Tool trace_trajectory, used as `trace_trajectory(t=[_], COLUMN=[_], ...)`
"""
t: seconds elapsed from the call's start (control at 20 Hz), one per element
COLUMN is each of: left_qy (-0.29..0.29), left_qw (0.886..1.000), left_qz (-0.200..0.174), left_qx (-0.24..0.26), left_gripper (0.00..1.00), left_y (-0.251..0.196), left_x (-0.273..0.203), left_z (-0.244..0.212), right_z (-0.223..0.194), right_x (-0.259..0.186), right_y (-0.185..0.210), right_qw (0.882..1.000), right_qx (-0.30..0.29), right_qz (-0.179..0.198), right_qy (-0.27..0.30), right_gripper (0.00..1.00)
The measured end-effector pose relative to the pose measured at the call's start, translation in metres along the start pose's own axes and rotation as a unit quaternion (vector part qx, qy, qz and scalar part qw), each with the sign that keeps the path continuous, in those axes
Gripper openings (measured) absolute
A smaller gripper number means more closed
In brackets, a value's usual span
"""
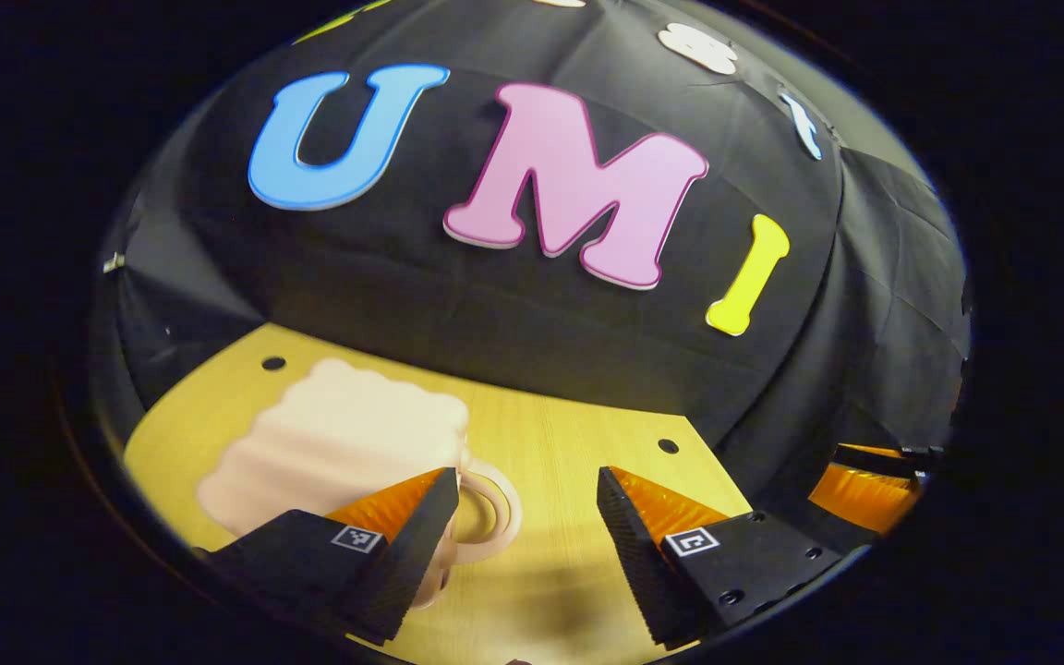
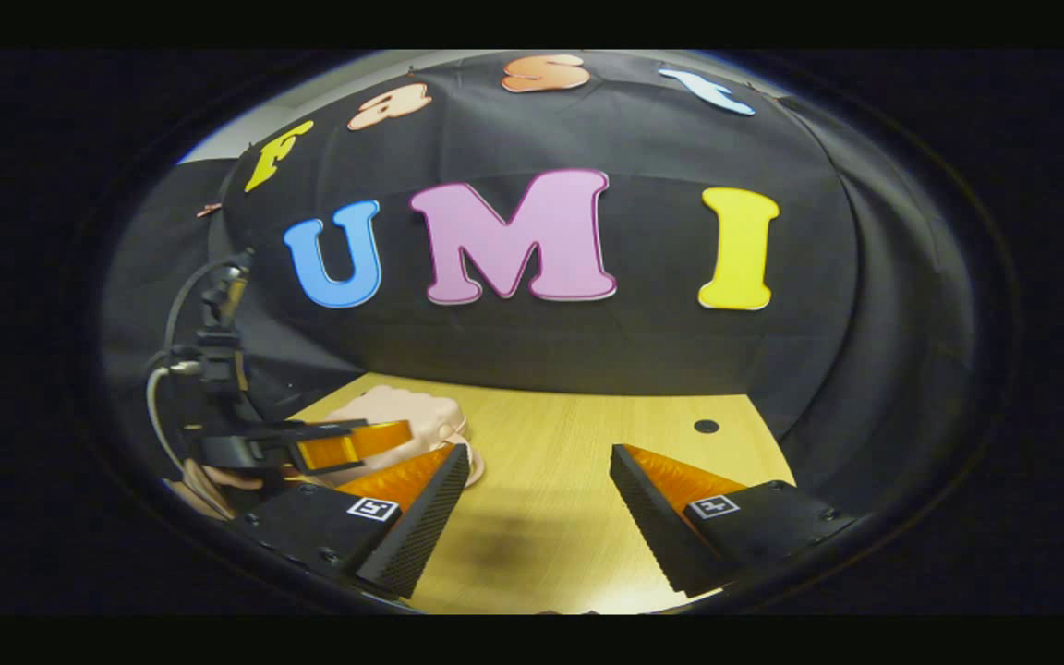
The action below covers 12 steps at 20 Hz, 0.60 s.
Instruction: First open the suitcase, pack the skin care products into it, and then close the suitcase.
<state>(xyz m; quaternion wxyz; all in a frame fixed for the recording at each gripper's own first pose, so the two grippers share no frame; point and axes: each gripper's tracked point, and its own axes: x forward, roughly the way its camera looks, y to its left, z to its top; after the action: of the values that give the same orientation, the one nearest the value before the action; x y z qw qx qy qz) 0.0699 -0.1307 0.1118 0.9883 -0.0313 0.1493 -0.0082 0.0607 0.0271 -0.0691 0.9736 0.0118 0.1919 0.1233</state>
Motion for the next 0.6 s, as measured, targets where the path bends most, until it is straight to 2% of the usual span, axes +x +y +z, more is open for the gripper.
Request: trace_trajectory(t=[0.15, 0.3, 0.45, 0.5, 0.55, 0.6], left_qy=[-0.079, -0.141, -0.172, -0.173, -0.173, -0.168], left_qw=[0.995, 0.988, 0.982, 0.982, 0.983, 0.984], left_qz=[0.030, 0.027, 0.034, 0.026, 0.020, 0.015], left_qx=[0.046, 0.049, 0.075, 0.071, 0.062, 0.053], left_gripper=[0.96, 0.96, 0.96, 0.92, 0.96, 0.95], left_y=[-0.008, -0.020, -0.017, -0.021, -0.022, -0.020], left_x=[-0.079, -0.157, -0.218, -0.233, -0.245, -0.245], left_z=[0.061, 0.091, 0.084, 0.079, 0.076, 0.073], right_z=[0.027, 0.050, 0.058, 0.061, 0.064, 0.066], right_x=[-0.037, -0.087, -0.129, -0.139, -0.145, -0.151], right_y=[0.010, 0.031, 0.047, 0.048, 0.050, 0.058], right_qw=[0.999, 0.995, 0.991, 0.990, 0.988, 0.987], right_qx=[0.010, 0.034, 0.034, 0.025, 0.017, 0.014], right_qz=[-0.012, -0.013, -0.011, -0.015, -0.020, -0.024], right_qy=[-0.041, -0.090, -0.130, -0.141, -0.151, -0.155], right_gripper=[0.97, 0.97, 0.97, 0.97, 0.97, 0.96])
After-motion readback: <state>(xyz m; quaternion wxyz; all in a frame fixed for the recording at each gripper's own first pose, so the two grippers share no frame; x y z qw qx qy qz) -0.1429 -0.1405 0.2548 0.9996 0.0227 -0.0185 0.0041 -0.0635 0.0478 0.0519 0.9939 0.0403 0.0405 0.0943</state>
